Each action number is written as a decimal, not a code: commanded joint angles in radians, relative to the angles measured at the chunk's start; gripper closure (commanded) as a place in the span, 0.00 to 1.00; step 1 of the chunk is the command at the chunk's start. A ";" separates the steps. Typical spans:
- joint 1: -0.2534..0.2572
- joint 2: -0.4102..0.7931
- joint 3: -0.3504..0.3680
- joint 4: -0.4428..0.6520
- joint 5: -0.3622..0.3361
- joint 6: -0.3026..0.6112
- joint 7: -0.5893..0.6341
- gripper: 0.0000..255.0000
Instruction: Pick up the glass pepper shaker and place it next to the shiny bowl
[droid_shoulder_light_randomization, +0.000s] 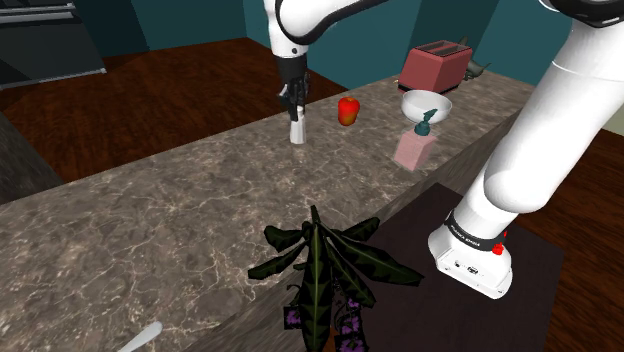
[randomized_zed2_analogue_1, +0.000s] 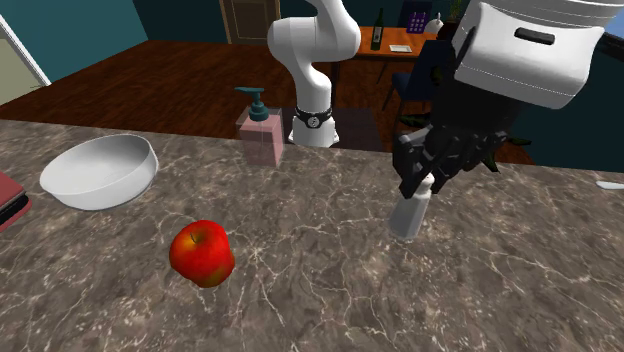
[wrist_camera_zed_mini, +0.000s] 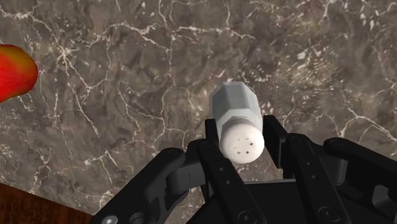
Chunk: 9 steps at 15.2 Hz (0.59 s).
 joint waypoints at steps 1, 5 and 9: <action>0.000 -0.005 0.001 0.022 0.002 -0.027 -0.002 1.00; 0.000 -0.016 0.001 0.064 0.006 -0.079 -0.007 1.00; 0.000 -0.023 0.001 0.109 0.008 -0.131 -0.011 1.00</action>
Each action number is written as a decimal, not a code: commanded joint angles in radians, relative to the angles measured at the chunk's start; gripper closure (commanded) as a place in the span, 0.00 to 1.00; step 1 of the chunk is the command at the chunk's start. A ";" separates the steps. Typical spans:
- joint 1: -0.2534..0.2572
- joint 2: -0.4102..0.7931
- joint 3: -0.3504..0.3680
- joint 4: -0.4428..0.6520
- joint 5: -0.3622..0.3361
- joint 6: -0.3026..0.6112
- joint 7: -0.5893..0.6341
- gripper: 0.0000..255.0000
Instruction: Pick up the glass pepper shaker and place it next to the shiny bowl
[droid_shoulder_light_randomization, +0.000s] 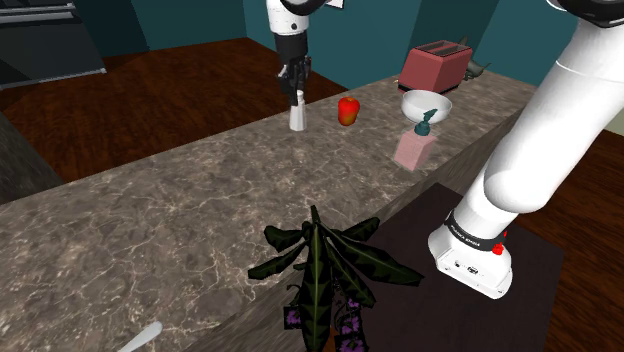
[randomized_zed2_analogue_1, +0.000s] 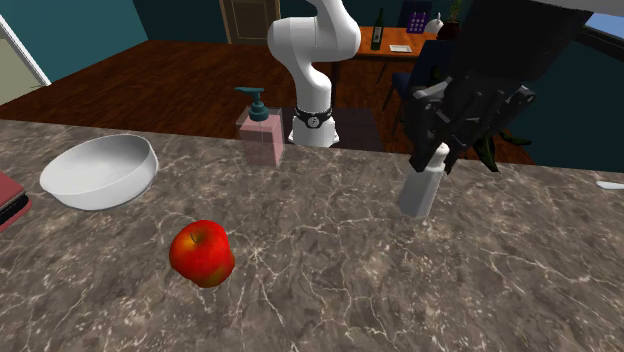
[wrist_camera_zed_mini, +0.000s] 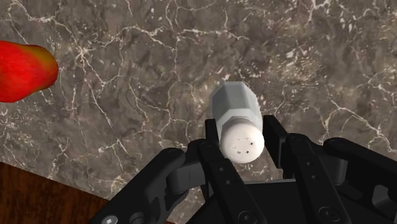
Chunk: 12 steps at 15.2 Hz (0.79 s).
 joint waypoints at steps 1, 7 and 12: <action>-0.001 -0.001 -0.001 0.025 0.001 -0.026 -0.003 1.00; 0.000 -0.004 0.000 0.102 0.002 -0.106 -0.008 1.00; -0.037 -0.027 -0.036 0.090 0.001 -0.112 -0.081 1.00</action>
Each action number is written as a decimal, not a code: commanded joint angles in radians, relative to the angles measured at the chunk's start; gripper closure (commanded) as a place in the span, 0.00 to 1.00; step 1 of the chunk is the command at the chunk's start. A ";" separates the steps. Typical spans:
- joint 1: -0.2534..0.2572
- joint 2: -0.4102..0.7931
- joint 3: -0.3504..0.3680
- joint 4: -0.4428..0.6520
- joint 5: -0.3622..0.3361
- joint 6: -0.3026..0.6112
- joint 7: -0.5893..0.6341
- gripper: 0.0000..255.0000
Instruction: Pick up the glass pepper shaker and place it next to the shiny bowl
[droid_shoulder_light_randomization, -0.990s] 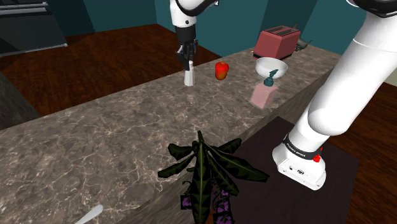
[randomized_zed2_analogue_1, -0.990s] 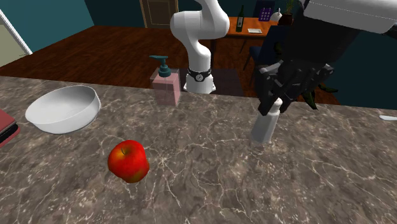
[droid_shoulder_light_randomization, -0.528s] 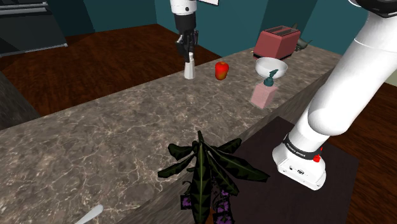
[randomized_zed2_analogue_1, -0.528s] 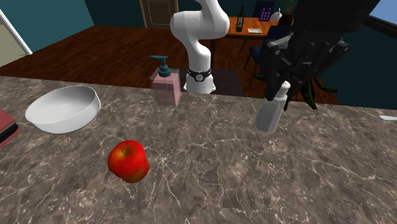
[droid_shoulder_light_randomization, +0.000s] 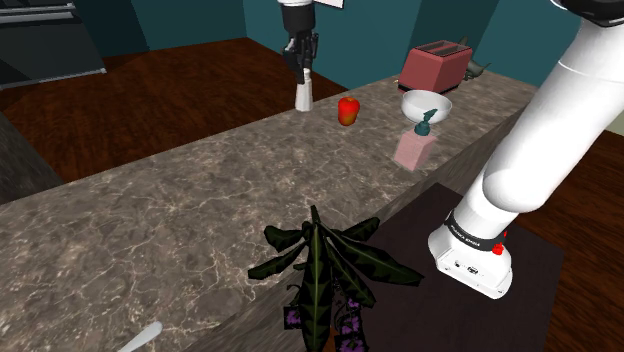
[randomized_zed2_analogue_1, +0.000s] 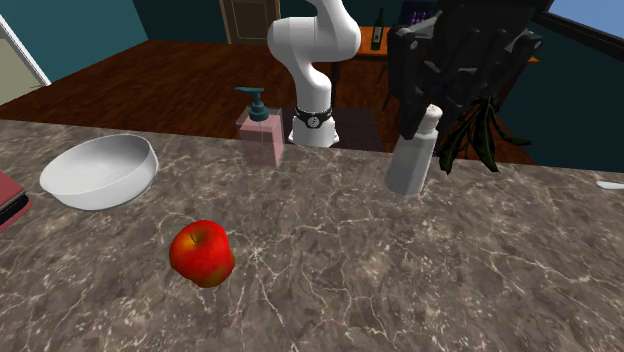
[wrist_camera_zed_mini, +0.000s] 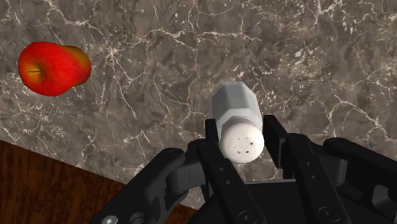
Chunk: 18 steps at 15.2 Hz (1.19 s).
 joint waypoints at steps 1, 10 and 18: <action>-0.022 -0.018 -0.022 -0.027 -0.001 0.013 -0.045 1.00; -0.126 -0.023 -0.133 -0.037 -0.019 0.034 -0.255 1.00; -0.218 0.039 -0.224 0.036 -0.032 0.041 -0.436 1.00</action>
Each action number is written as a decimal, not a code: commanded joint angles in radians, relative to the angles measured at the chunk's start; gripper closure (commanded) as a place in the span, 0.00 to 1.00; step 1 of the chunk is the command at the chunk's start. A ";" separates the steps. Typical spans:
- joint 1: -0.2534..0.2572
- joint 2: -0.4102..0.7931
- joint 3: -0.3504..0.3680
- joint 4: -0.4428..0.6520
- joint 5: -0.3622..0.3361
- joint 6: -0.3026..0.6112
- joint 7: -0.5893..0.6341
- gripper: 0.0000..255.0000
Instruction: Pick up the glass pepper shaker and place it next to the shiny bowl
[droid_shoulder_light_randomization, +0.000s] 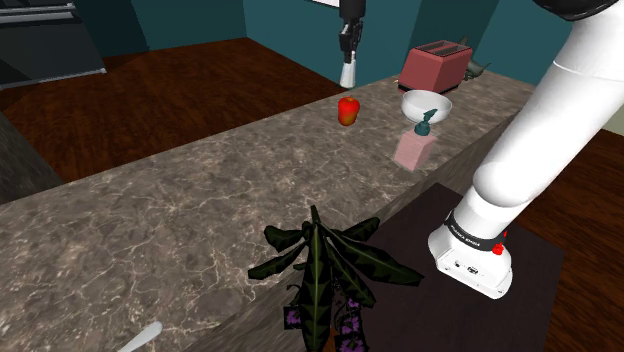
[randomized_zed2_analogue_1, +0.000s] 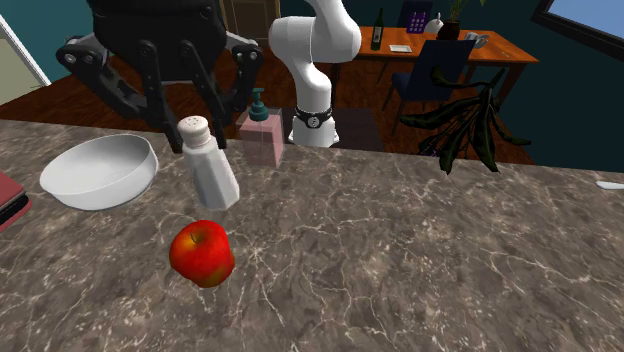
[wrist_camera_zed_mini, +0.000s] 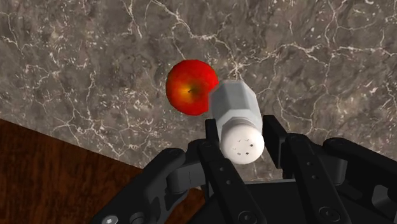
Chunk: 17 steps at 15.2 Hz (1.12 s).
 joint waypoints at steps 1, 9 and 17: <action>-0.023 0.017 -0.022 0.024 -0.002 -0.002 -0.047 1.00; -0.120 0.149 -0.099 0.192 0.008 -0.020 -0.223 1.00; -0.238 0.369 -0.156 0.501 0.046 -0.093 -0.397 1.00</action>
